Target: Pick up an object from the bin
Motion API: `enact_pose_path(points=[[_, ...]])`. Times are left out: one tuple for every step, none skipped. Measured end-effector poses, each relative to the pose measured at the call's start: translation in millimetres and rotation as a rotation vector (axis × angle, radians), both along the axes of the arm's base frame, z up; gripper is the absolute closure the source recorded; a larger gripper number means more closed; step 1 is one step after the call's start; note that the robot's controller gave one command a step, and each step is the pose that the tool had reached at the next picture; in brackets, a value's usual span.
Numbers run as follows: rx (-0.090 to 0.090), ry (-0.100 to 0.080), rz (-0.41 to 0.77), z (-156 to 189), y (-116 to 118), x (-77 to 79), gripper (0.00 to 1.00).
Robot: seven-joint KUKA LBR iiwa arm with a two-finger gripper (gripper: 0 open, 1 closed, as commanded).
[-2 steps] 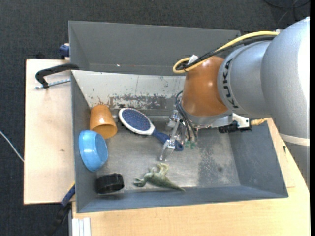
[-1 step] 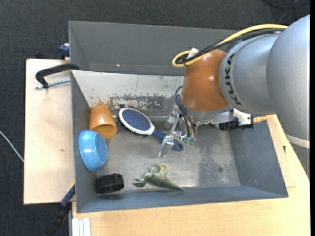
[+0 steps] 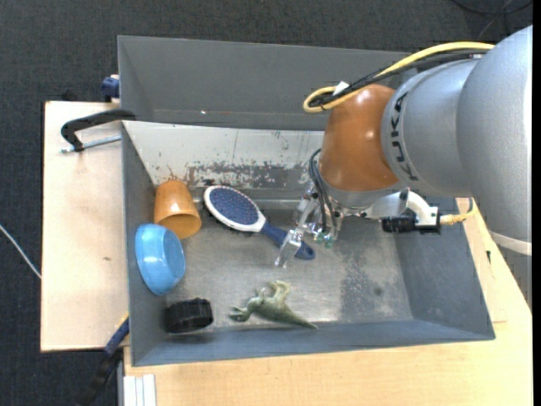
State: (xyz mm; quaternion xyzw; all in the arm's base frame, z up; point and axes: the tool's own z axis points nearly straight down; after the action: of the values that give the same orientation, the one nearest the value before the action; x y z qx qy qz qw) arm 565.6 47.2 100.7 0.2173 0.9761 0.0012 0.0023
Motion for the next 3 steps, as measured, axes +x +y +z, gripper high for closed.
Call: enact_pose_path(points=[[0.002,0.001,-0.198,-27.6,6.3,-9.7,0.00],[0.002,0.001,-0.197,-26.1,7.2,-8.4,0.00],[0.001,0.000,-0.196,-25.1,7.2,-7.6,1.00]])
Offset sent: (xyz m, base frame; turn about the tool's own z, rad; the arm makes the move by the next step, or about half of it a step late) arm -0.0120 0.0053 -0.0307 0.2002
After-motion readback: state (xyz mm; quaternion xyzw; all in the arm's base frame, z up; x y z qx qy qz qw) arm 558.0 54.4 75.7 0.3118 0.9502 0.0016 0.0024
